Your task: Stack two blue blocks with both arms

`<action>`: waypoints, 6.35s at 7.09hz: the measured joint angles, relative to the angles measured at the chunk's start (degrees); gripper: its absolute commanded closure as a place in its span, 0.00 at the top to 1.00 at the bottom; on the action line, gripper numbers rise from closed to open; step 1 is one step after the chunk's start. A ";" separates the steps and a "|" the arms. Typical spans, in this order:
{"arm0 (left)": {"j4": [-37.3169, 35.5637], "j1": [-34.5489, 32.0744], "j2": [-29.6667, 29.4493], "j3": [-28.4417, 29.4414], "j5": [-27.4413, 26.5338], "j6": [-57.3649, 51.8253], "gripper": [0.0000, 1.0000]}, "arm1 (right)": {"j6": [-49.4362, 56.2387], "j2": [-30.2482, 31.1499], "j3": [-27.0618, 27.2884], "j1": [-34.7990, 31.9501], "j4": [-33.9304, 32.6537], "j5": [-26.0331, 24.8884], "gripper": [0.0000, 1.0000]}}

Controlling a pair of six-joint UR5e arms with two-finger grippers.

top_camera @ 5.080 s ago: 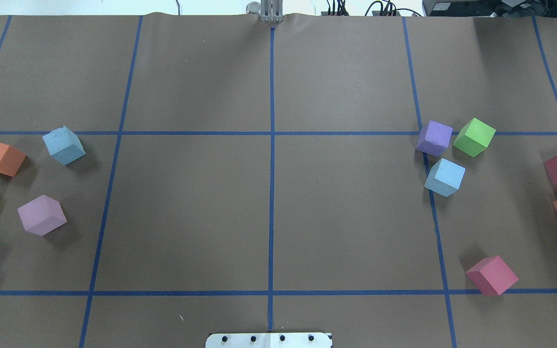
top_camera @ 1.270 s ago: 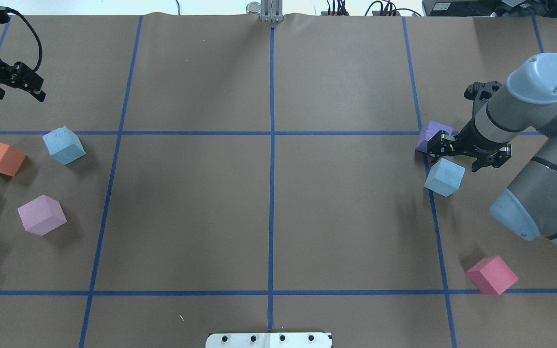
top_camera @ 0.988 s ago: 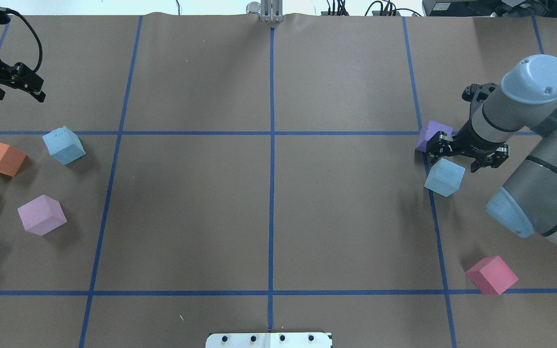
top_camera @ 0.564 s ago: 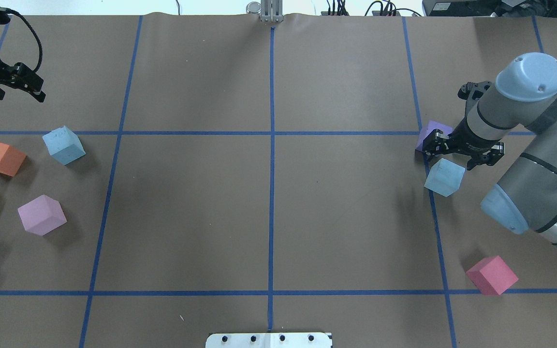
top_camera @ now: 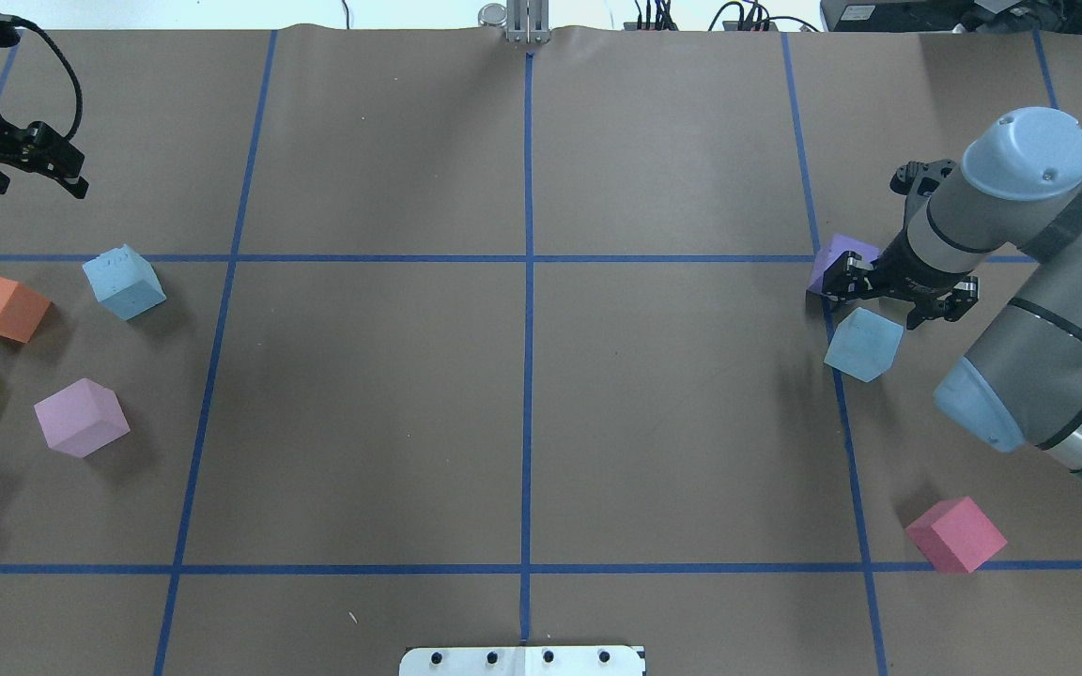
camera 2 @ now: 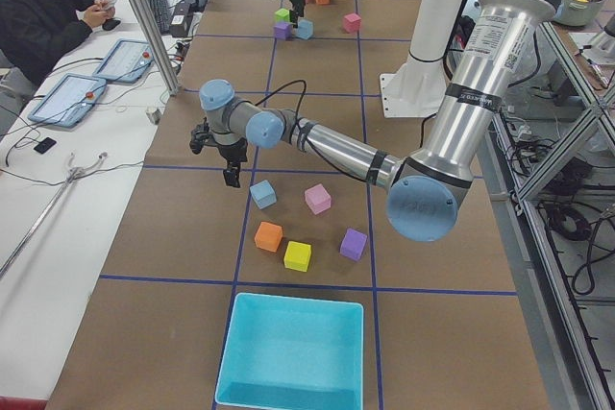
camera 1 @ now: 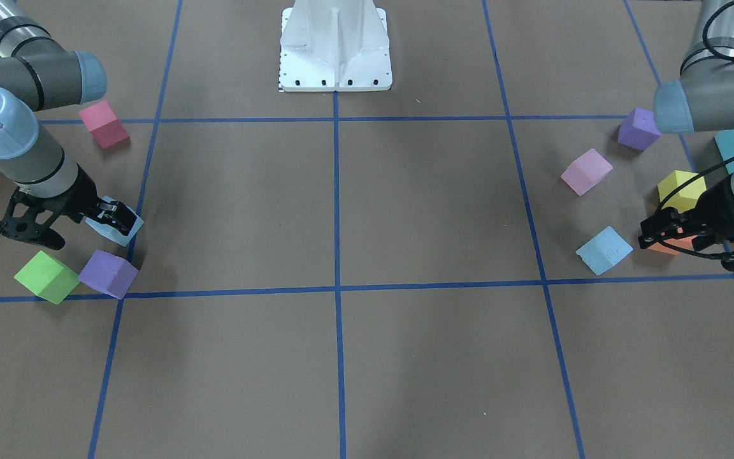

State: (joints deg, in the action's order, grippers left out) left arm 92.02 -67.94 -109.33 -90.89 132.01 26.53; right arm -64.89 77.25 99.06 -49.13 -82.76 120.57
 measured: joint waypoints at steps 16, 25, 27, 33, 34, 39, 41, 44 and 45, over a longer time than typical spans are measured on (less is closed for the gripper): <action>0.09 0.16 0.14 0.44 0.04 -0.08 0.98 | -7.98 4.63 -1.04 4.03 13.07 -2.45 0.47; 11.36 1.72 0.76 7.82 -2.46 12.58 0.98 | -4.17 -6.24 7.95 5.14 -3.84 -2.25 0.47; 13.45 2.59 1.24 8.00 -2.56 21.37 0.98 | -2.06 -11.80 8.34 7.32 -6.59 -3.21 0.48; 20.10 7.70 4.65 5.89 -6.48 45.17 0.98 | -2.37 -26.26 6.91 18.35 -20.07 -13.98 0.48; 21.46 8.81 5.57 5.87 -7.01 46.16 0.98 | -3.00 -27.42 5.93 19.87 -20.11 -14.98 0.48; 23.53 10.69 6.48 5.65 -7.29 49.76 0.98 | -5.84 -31.97 1.43 23.41 -19.84 -17.68 0.48; 23.49 11.27 5.73 6.18 -7.31 50.05 0.97 | -5.82 -31.88 1.43 23.52 -19.82 -18.02 0.48; 23.59 12.66 5.30 7.23 -7.92 49.83 0.60 | -5.92 -31.93 1.24 24.01 -19.81 -17.99 0.48; 23.65 12.83 5.28 7.56 -7.97 49.66 0.52 | -5.94 -31.87 1.08 24.35 -19.79 -18.00 0.48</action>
State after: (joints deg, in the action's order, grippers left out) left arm 115.67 -55.11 -104.06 -83.33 124.04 76.19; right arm -70.83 45.38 100.14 -24.78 -102.55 102.57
